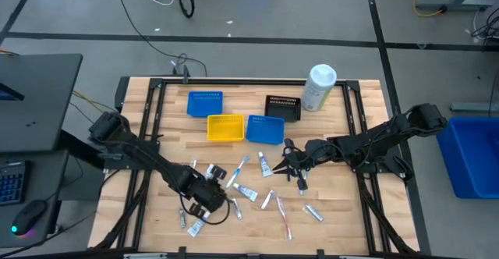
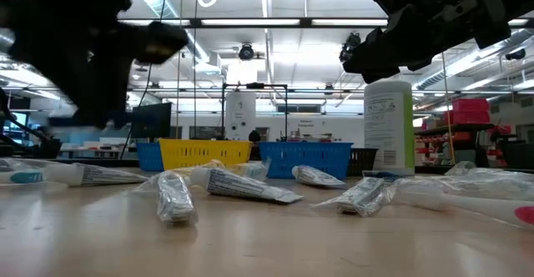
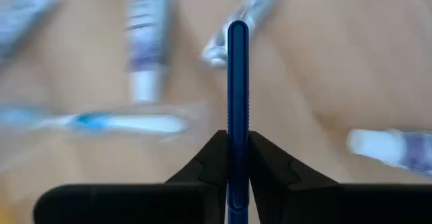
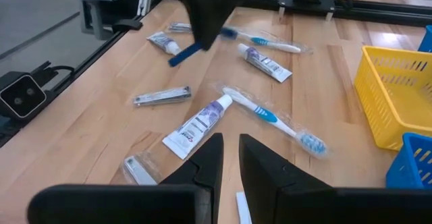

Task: Pick & Place Travel size toiletries
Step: Put the left razor into the left blue basket

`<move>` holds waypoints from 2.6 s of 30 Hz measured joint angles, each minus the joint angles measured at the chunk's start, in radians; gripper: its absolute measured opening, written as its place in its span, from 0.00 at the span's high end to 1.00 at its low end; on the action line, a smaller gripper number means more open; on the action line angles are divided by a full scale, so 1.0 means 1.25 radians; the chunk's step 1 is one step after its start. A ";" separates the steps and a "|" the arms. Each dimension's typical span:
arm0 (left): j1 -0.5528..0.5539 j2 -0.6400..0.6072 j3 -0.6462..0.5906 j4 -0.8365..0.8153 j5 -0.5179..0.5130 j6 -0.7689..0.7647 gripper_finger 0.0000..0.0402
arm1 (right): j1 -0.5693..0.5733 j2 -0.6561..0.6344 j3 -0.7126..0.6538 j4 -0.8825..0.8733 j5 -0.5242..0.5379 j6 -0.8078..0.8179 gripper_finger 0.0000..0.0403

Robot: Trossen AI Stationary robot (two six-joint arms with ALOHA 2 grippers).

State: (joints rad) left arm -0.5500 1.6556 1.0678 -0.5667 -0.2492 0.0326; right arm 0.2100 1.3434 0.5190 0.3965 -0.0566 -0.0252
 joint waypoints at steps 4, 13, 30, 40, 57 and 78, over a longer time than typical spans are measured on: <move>0.020 -0.048 0.048 -0.125 -0.090 -0.065 0.88 | 0.000 0.000 0.000 0.001 0.000 0.014 0.86; 0.147 -0.209 0.064 -0.272 -0.241 -0.083 0.87 | 0.000 0.000 0.000 0.010 0.000 0.015 0.86; 0.641 -0.276 0.027 -0.257 -0.077 0.109 0.86 | 0.000 0.000 0.000 0.009 0.001 0.017 0.86; 0.847 -0.276 -0.111 0.001 0.023 0.215 0.86 | 0.000 0.000 0.000 0.003 0.002 0.014 0.86; 0.936 -0.276 -0.332 0.252 0.024 0.280 0.86 | 0.000 0.000 0.000 0.003 0.003 -0.096 0.86; 1.022 -0.276 -0.390 0.406 0.171 0.359 0.86 | 0.000 0.000 0.000 0.003 0.002 -0.143 0.86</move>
State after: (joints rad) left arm 0.7273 1.3109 0.5808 -0.0596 -0.0357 0.4814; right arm 0.2100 1.3430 0.5186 0.4007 -0.0538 -0.2038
